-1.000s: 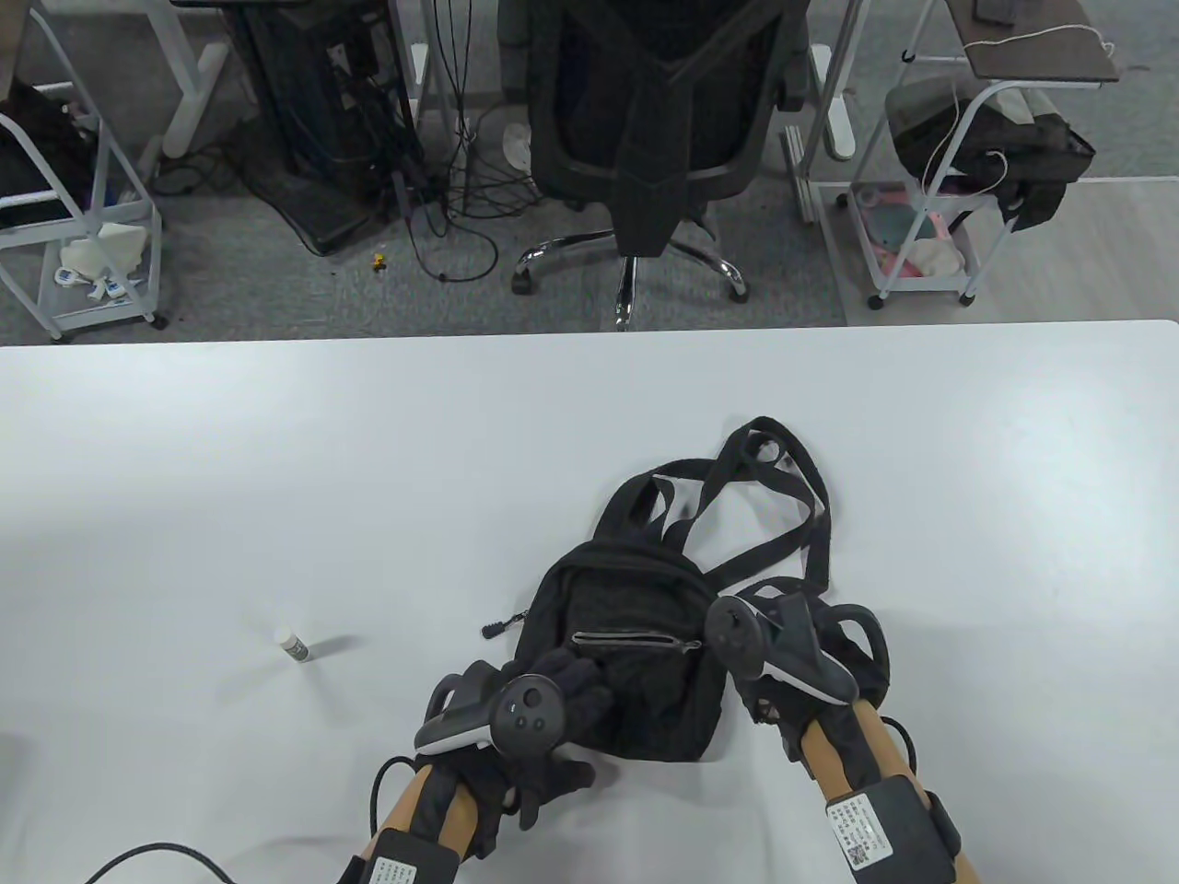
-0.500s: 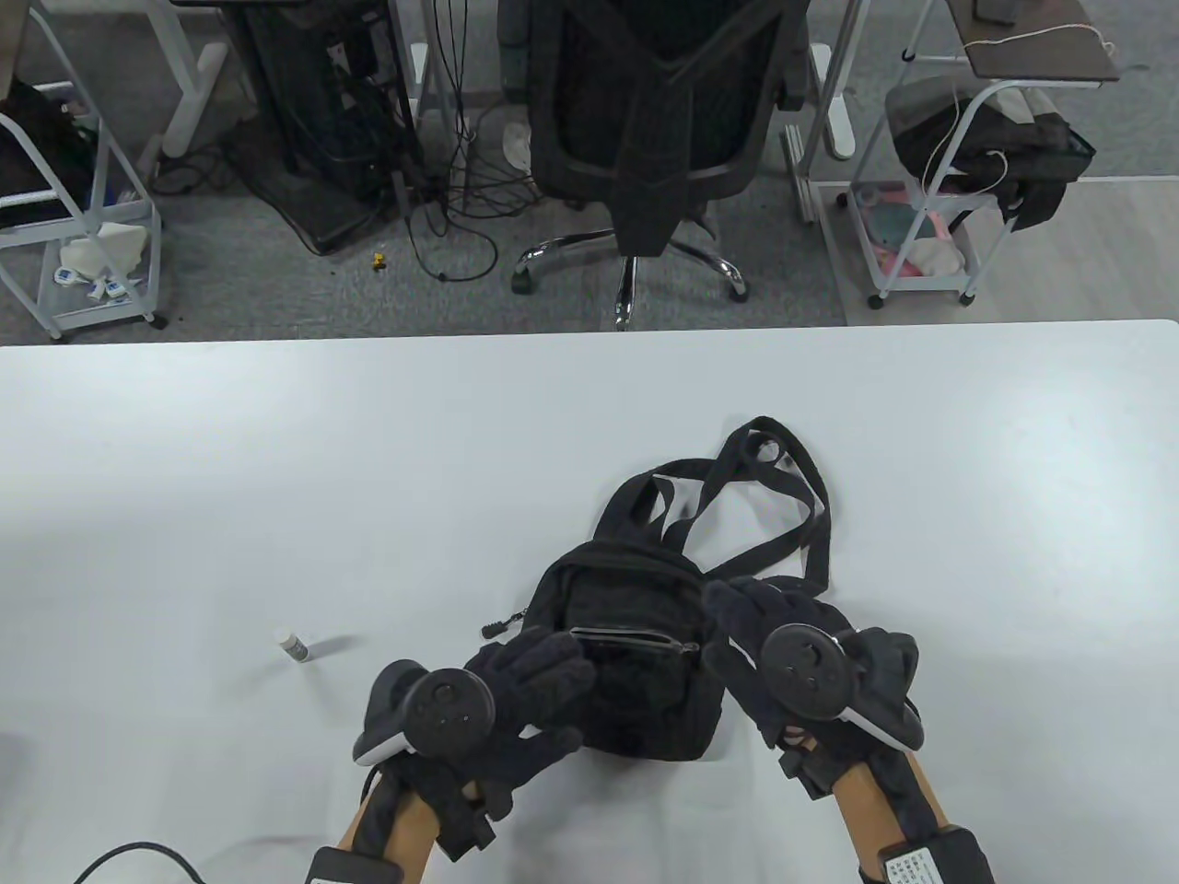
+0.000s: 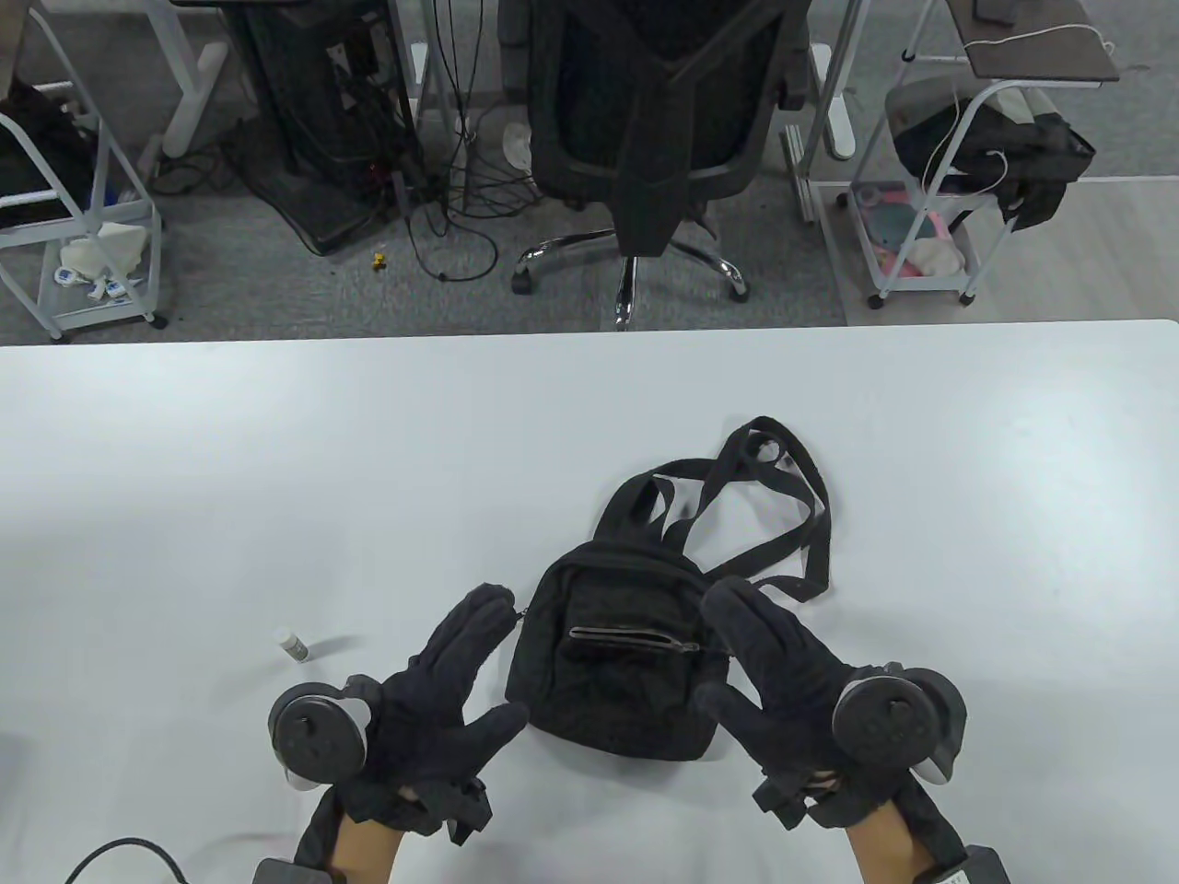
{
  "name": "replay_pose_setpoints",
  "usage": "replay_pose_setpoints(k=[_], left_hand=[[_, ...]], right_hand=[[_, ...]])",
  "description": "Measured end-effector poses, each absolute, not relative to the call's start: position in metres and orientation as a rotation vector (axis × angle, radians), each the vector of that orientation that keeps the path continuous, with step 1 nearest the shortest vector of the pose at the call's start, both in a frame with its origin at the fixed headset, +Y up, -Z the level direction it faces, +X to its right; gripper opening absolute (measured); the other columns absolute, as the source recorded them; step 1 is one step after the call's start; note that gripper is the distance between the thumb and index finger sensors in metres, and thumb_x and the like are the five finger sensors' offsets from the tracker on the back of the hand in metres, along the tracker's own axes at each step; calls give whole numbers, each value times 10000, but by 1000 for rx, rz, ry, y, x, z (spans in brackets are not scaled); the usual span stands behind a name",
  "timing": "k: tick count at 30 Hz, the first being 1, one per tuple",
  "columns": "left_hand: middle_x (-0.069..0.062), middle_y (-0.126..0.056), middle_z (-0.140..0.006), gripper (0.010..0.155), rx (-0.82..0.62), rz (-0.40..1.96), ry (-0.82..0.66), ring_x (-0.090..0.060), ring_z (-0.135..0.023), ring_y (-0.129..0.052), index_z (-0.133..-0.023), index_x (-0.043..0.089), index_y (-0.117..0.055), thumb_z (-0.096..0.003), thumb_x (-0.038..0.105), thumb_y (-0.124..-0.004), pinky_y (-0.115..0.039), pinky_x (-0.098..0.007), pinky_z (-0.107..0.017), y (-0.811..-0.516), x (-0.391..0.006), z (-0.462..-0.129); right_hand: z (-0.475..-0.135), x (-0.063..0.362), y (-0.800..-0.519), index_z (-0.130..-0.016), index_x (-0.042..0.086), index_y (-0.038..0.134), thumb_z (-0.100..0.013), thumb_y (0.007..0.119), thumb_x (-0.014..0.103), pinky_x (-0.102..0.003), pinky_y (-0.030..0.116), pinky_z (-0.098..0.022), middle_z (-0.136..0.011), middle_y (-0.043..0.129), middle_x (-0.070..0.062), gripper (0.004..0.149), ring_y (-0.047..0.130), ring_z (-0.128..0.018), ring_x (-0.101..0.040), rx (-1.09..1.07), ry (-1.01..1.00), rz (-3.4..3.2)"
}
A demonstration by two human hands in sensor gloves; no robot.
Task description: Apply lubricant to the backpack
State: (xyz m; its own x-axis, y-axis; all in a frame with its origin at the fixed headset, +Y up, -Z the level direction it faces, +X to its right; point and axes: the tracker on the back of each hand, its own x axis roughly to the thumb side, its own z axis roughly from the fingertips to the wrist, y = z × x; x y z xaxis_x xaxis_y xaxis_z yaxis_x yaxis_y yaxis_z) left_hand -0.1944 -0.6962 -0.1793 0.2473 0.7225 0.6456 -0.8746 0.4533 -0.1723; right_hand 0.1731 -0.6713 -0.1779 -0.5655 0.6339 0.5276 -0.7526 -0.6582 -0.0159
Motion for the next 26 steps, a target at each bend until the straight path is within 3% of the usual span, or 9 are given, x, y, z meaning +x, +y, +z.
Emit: replay_pose_setpoints(k=[26], left_hand=[[-129,-571,-1155,808,186,994,-790,-419,-1047,-685,-1097,204,-607,-426,579,-854,-556,-636,-741,-697,-176,-170]], right_hand=[[-174,155,-688,-1086,341,533,-457,780,609,-634,617,-711,-1138,556,-50,726,782,-1019,-358,722,-194,2289]])
